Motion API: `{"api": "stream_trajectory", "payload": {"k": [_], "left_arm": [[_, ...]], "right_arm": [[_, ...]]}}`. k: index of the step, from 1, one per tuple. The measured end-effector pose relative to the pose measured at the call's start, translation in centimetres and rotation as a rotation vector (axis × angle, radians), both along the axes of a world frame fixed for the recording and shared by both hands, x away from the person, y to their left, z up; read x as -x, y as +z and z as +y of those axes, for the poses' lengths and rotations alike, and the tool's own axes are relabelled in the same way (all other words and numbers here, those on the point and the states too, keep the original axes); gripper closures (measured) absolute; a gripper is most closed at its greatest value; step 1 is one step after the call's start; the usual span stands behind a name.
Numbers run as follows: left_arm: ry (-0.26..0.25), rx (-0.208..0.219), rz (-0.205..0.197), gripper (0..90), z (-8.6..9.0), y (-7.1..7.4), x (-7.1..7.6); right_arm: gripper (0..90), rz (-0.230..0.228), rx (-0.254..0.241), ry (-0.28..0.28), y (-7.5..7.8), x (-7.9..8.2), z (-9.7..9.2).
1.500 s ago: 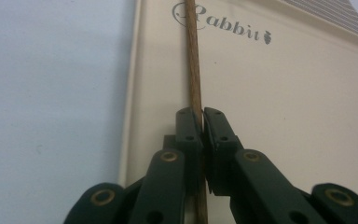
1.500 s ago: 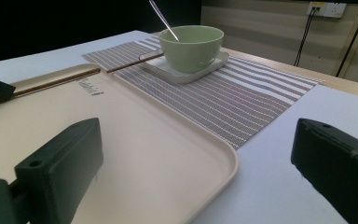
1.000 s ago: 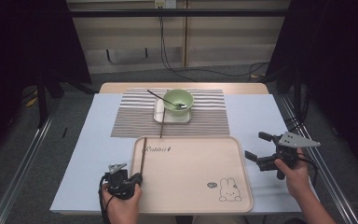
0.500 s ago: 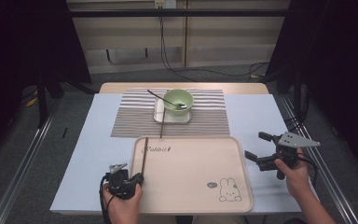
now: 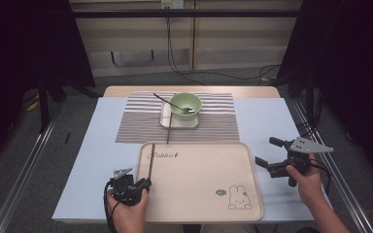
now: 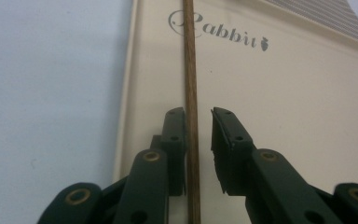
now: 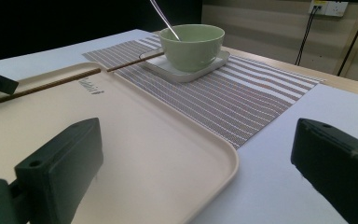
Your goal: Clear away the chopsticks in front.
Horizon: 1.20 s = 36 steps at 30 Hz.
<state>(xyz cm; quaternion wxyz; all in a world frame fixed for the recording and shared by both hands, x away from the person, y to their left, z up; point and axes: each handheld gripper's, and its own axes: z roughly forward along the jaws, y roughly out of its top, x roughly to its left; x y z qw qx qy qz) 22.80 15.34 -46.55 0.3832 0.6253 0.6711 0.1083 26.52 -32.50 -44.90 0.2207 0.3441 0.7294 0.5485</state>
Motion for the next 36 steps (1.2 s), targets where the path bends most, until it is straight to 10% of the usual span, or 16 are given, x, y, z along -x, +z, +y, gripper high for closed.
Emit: {"api": "stream_trajectory", "payload": {"k": [19, 36], "left_arm": [[-0.112, 0.016, -0.128, 57.7, 0.2, 2.3, -3.6], [-0.192, 0.04, -0.26, 24.1, -0.1, 3.2, -8.0]], "right_arm": [[1.6, 0.003, 0.0, -0.002, 0.1, 0.0, -0.1], [1.6, 0.006, 0.006, -0.001, 0.1, 0.1, -0.1]]}}
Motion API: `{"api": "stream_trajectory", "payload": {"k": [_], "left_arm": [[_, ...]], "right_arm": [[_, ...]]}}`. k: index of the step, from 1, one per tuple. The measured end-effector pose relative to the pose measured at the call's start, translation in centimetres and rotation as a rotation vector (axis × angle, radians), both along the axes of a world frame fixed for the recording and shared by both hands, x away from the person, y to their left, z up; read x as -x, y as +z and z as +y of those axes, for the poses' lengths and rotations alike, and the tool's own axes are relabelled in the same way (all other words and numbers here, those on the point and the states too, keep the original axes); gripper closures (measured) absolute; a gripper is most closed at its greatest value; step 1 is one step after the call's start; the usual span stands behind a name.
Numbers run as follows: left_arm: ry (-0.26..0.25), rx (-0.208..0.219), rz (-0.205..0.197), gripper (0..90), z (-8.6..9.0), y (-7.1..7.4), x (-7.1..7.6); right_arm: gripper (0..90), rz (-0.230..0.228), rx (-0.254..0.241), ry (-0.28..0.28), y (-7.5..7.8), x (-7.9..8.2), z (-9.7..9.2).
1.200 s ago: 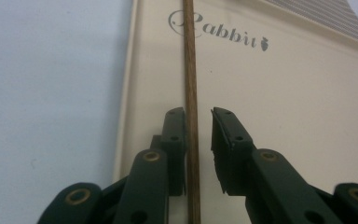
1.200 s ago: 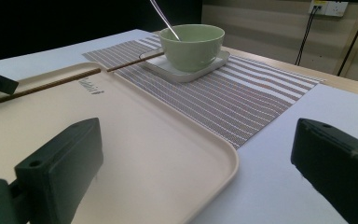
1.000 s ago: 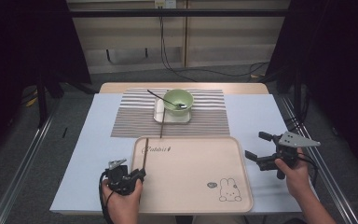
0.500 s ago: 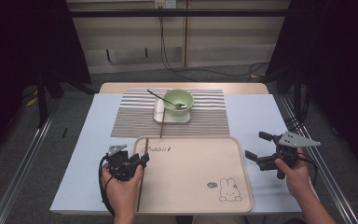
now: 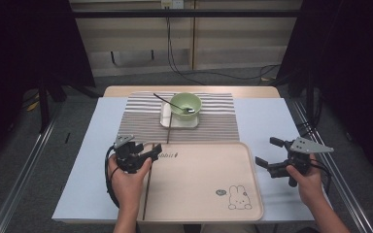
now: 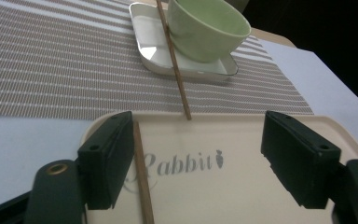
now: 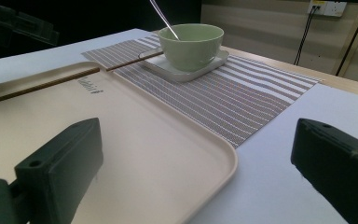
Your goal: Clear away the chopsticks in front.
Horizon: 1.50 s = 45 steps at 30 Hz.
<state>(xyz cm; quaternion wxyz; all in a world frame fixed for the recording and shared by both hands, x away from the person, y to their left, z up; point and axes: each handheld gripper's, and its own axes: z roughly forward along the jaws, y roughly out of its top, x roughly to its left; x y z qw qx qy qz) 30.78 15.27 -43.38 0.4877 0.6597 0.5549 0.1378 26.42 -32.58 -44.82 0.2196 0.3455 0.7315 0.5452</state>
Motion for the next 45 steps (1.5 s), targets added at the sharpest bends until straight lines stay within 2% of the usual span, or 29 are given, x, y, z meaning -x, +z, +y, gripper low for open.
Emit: {"api": "stream_trajectory", "payload": {"k": [6, 9, 17, 24, 30, 40, 45], "left_arm": [[-0.005, 0.016, -0.007, 19.4, 0.1, 0.2, -1.3], [-0.007, 0.006, -0.013, 17.9, 0.1, 0.3, -1.9], [-0.018, 0.023, -0.026, 16.8, -0.3, 0.7, -3.4], [-0.023, 0.008, -0.034, 15.9, -0.4, 0.8, -4.6], [-0.031, 0.01, -0.038, 15.3, -0.5, 0.7, -5.4], [-0.058, -0.006, -0.055, 13.9, -1.7, 0.8, -7.2], [-0.067, -0.021, -0.049, 13.9, -2.2, 0.6, -7.9]], "right_arm": [[1.6, -0.001, 0.005, 0.001, -0.1, 0.1, 0.1], [1.6, -0.004, 0.004, 0.004, -0.1, 0.1, 0.1], [1.6, 0.0, 0.003, 0.003, 0.0, 0.1, 0.1], [1.6, 0.005, 0.004, -0.002, 0.0, 0.3, 0.2], [1.6, 0.005, 0.011, 0.002, 0.0, 0.4, 0.1], [1.6, 0.004, 0.019, 0.001, 0.0, 0.7, 0.0], [1.6, 0.005, 0.02, -0.001, 0.0, 0.8, 0.0]]}}
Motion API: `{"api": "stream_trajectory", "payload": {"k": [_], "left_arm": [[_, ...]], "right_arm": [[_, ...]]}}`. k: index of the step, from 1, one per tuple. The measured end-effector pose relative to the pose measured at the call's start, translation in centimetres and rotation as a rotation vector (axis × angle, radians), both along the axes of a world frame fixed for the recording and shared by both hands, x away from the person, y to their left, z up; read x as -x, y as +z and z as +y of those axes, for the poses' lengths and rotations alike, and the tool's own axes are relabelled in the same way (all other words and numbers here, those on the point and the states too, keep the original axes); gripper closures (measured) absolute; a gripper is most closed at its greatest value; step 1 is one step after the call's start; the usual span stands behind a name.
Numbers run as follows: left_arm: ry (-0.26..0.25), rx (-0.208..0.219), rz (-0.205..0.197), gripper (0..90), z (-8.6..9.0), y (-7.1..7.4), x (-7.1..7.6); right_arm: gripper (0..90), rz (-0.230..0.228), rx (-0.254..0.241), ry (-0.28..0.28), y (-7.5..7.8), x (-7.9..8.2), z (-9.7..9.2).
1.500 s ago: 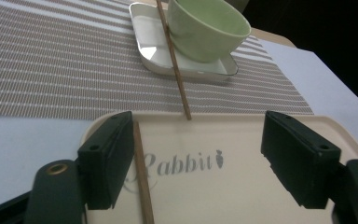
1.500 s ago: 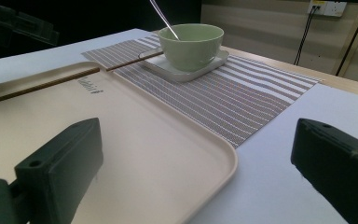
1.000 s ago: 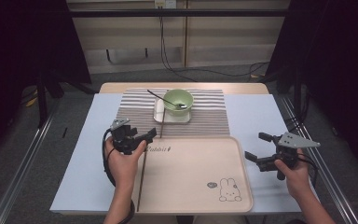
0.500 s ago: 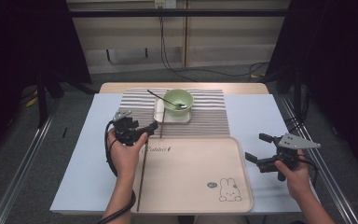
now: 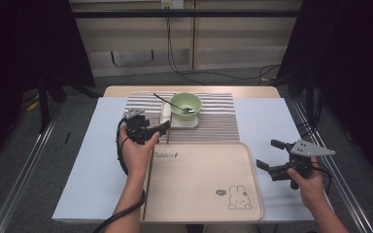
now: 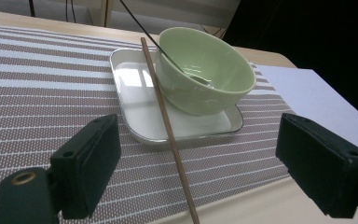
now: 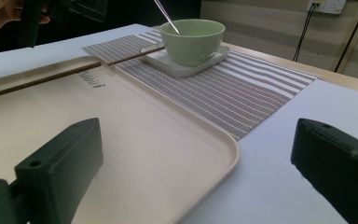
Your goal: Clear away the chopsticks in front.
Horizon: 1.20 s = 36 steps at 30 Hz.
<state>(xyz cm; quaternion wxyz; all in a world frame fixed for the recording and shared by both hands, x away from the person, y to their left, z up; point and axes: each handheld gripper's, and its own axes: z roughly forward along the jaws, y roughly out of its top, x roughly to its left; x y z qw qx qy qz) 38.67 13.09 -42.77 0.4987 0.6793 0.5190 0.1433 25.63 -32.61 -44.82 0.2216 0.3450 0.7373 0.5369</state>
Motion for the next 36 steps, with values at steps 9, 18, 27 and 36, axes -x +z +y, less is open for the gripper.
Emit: {"api": "stream_trajectory", "payload": {"k": [9, 18, 27, 36], "left_arm": [[-0.006, -0.028, -0.008, 15.9, -0.7, -0.1, -1.2], [0.0, -0.061, 0.01, 24.3, -1.4, -0.4, -2.5], [-0.004, -0.114, 0.034, 36.7, -1.9, -0.9, -3.4], [-0.007, -0.143, 0.073, 48.8, -2.9, -1.8, -4.7]], "right_arm": [[1.6, 0.0, 0.0, -0.001, 0.0, 0.0, -0.1], [1.6, -0.001, -0.003, -0.003, -0.1, 0.0, -0.2], [1.6, 0.003, -0.003, -0.003, 0.0, 0.0, -0.2], [1.6, 0.001, -0.003, -0.002, -0.1, 0.0, -0.2]]}}
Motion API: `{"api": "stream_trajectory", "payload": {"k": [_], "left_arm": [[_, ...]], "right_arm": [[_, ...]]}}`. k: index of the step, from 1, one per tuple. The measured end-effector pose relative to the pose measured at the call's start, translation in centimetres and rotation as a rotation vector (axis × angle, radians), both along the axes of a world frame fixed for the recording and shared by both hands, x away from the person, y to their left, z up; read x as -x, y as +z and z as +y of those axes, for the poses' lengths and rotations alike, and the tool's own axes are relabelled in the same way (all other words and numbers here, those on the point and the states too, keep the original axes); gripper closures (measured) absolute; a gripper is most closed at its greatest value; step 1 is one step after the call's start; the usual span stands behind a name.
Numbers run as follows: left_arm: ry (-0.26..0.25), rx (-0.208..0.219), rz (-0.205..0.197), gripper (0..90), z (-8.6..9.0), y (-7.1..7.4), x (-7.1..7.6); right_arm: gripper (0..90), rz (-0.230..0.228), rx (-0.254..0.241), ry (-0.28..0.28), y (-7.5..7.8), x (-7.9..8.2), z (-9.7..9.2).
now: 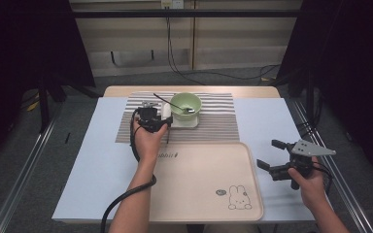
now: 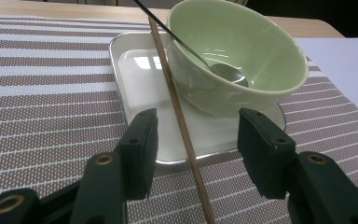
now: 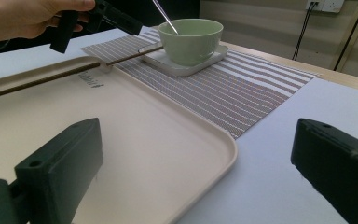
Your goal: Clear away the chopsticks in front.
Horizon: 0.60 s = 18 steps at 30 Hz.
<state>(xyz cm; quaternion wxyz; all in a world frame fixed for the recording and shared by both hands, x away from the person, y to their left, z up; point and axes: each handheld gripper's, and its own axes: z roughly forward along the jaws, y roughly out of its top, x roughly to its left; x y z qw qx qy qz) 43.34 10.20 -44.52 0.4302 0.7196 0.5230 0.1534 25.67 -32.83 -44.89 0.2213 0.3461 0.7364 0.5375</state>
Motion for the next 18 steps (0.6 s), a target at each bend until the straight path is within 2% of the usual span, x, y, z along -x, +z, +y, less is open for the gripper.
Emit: {"api": "stream_trajectory", "payload": {"k": [2, 8, 15, 18], "left_arm": [[-0.002, -0.002, 0.002, 49.9, -0.1, -0.1, -0.2], [0.0, -0.031, 0.039, 62.0, -0.7, -0.6, -1.0], [0.011, -0.05, 0.047, 66.1, -1.0, -0.9, -1.6], [0.004, -0.067, 0.063, 67.6, -1.2, -0.9, -2.0]], "right_arm": [[1.6, 0.002, -0.002, -0.001, 0.0, 0.0, 0.0], [1.6, 0.002, 0.001, -0.001, 0.0, 0.0, 0.0], [1.6, -0.002, 0.0, -0.007, 0.0, 0.0, -0.1], [1.6, -0.001, -0.001, -0.001, 0.0, 0.0, -0.1]]}}
